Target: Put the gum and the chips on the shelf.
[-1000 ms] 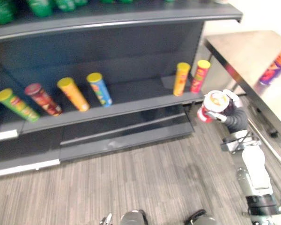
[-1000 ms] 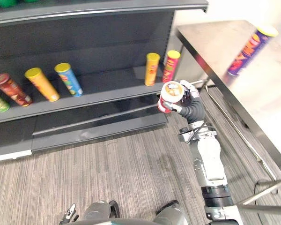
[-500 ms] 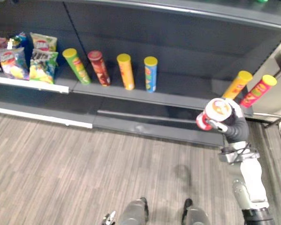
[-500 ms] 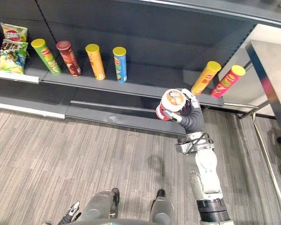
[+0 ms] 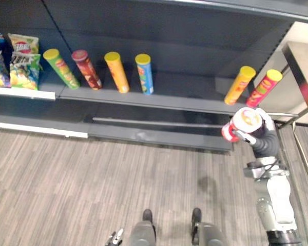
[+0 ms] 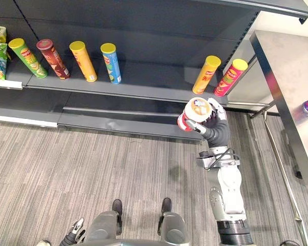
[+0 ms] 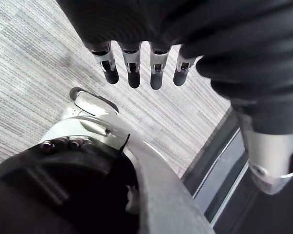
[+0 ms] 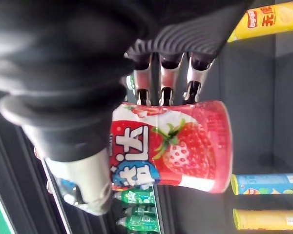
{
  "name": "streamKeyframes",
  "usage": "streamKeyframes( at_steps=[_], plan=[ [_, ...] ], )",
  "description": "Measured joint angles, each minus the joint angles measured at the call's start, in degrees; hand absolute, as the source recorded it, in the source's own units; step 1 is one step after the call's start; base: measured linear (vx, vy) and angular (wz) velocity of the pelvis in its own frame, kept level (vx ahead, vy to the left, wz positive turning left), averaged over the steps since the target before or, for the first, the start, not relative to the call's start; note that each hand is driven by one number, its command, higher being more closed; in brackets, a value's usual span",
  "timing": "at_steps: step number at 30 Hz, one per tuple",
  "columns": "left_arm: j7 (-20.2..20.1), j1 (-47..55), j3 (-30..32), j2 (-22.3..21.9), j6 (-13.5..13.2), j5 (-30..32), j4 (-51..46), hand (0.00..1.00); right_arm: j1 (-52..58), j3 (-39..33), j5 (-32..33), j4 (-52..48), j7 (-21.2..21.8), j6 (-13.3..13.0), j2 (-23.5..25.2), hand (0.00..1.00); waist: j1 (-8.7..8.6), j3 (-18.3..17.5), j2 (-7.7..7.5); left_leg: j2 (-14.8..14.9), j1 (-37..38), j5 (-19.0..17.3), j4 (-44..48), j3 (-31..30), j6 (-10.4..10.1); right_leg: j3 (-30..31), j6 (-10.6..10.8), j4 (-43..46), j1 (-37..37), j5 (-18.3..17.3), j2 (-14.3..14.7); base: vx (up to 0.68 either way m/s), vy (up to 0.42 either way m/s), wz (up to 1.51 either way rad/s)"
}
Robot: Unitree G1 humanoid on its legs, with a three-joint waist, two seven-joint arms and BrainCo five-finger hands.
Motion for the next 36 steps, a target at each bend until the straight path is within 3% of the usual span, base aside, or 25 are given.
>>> streamKeyframes(
  at_steps=[5, 10, 11, 13, 14, 17, 18, 21, 24, 27, 28, 30, 32, 34, 36],
  plan=[
    [-0.7, -0.8, 0.1, 0.2, 1.7, -1.6, 0.0, 0.00, 0.8, -4.6, -0.8, 0.0, -3.6, 0.0, 0.0, 1.00, -0.79, 0.3, -0.25, 0.0, 0.1, -0.2, 0.6, -0.6, -0.1, -0.5, -0.5, 4.6, -1.5, -2.4, -0.3, 0.06, -0.027, 0.08],
    [-0.8, -1.0, 0.2, 0.1, 3.1, -2.0, 0.2, 0.00, 1.8, -9.0, -1.5, -0.3, -6.9, -0.4, 0.0, 1.00, -1.69, 0.7, 0.54, 1.7, -0.2, -6.0, 9.3, -1.1, 0.3, -0.9, -1.1, 13.5, -1.8, -9.3, 0.7, 0.06, -0.067, -0.01],
    [-1.3, -1.0, 0.1, -0.4, 3.7, -2.2, 0.3, 0.00, 3.2, -8.1, -1.5, -1.3, -6.7, -0.4, 0.0, 1.00, -1.54, 0.7, 1.02, 3.0, -0.2, -7.4, 12.2, -0.4, 1.1, -0.7, -2.5, 14.5, -1.6, -11.3, 1.7, 0.04, -0.056, -0.21],
    [-3.5, -1.5, 0.3, -0.8, 4.8, -4.6, 0.4, 0.00, 4.6, -7.0, -1.7, -3.6, -6.3, -0.4, 0.0, 1.00, -1.78, 1.1, 1.92, 5.4, -6.1, -6.3, 24.8, 1.4, 6.2, -0.8, -3.6, 16.4, -2.0, -12.6, 2.7, 0.04, -0.082, -0.19],
    [-4.6, -1.7, 0.2, -1.0, 5.4, -6.1, 0.2, 0.00, 5.4, -6.9, -2.2, -4.9, -6.1, -0.4, 0.0, 1.00, -1.46, 1.3, 2.31, 6.4, -9.2, -3.8, 32.0, 1.3, 9.2, -0.1, -4.1, 18.3, -2.1, -13.9, 3.2, 0.09, -0.120, -0.28],
    [-5.0, -1.5, 0.3, -1.7, 5.8, -6.7, -1.1, 0.00, 5.5, -6.4, -2.6, -7.2, -5.8, -0.5, 0.3, 1.00, -1.42, 1.8, 2.91, 8.2, -11.3, 2.1, 39.6, 1.4, 6.4, 1.0, -5.5, 20.6, 0.4, -16.4, 3.5, 0.14, -0.121, -0.19],
    [-5.4, -1.1, 0.3, -1.7, 5.7, -6.6, -1.4, 0.00, 5.1, -6.3, -2.6, -7.2, -6.0, -0.7, 0.5, 1.00, -1.19, 1.6, 2.86, 7.9, -11.0, -0.4, 37.0, 1.4, 4.4, 1.8, -5.8, 20.3, 0.7, -16.6, 3.5, 0.11, -0.082, -0.20],
    [-6.2, -0.5, 0.1, -2.4, 5.4, -6.5, -1.6, 0.00, 3.9, -6.2, -2.6, -6.9, -6.2, -1.0, 0.7, 1.00, -1.29, 1.3, 3.85, 7.2, -11.0, -2.4, 26.4, 1.5, 3.0, 2.8, -6.2, 20.2, 1.2, -17.3, 3.5, 0.12, -0.021, -0.19],
    [-5.9, 0.1, -0.4, -2.4, 4.6, -6.5, -2.4, 0.00, 2.7, -4.6, -2.5, -3.8, -5.4, -1.8, 0.2, 1.00, -1.07, 1.2, 3.97, 5.8, -9.8, 0.9, 9.5, -0.2, 0.0, 5.3, -4.9, 20.5, 4.1, -19.5, 3.6, 0.22, 0.093, -0.36],
    [-5.3, 0.4, -1.8, -2.5, 4.3, -6.5, -1.3, 0.00, 2.7, -4.6, -2.5, -0.7, -4.1, -2.1, -1.4, 1.00, -0.14, 0.0, 5.19, 5.0, -7.2, 3.6, 7.9, -1.2, -1.3, 9.3, -2.7, 20.9, 6.4, -22.0, 4.2, 0.28, 0.290, -0.85],
    [-5.6, 0.3, -2.0, -1.5, 4.4, -6.5, 0.1, 0.00, 3.4, -4.6, -2.5, -0.2, -4.0, -2.2, -0.4, 1.00, -0.23, -1.3, 4.22, 3.7, -7.2, 3.3, 10.6, 0.1, -2.0, 11.3, -1.5, 20.9, 6.9, -22.9, 2.7, 0.33, 0.333, -0.62],
    [-5.7, 0.3, -2.2, -0.1, 4.8, -6.5, 1.3, 0.00, 6.0, -4.7, -2.5, -0.2, -4.1, -2.6, 0.1, 1.00, -1.48, -3.2, 1.86, 1.1, -7.2, 0.2, 12.2, 1.7, -0.4, 11.7, -0.2, 17.9, 8.6, -22.4, -0.4, 0.32, 0.272, -0.21],
    [-5.8, -0.2, -2.5, 0.8, 4.9, -6.4, 2.5, 0.00, 7.7, -4.8, -2.5, -0.2, -4.2, -2.6, 0.1, 1.00, -1.74, -4.1, 0.77, -0.8, -6.9, -1.5, 12.7, 3.2, 1.4, 12.1, 0.2, 17.6, 9.0, -19.6, -2.5, 0.36, 0.281, -0.05],
    [-5.8, -0.4, -2.6, 0.8, 4.6, -5.4, 2.7, 0.00, 7.9, -4.8, -2.6, -0.1, -4.1, -2.6, 0.2, 1.00, -1.61, -4.3, 0.83, -1.9, -5.6, -2.6, 12.1, 4.3, 3.0, 12.1, -0.2, 20.5, 7.7, -15.4, -3.7, 0.33, 0.278, -0.03],
    [-6.0, -0.4, -2.6, 0.7, 4.0, -3.7, 2.9, 0.00, 7.3, -4.7, -2.6, -0.1, -4.0, -3.1, 0.9, 1.00, -1.38, -4.7, 0.88, -3.3, -2.9, -3.6, 9.9, 5.4, 4.7, 11.3, -1.2, 28.2, 3.7, -8.4, -5.2, 0.32, 0.294, -0.03]
  ],
)
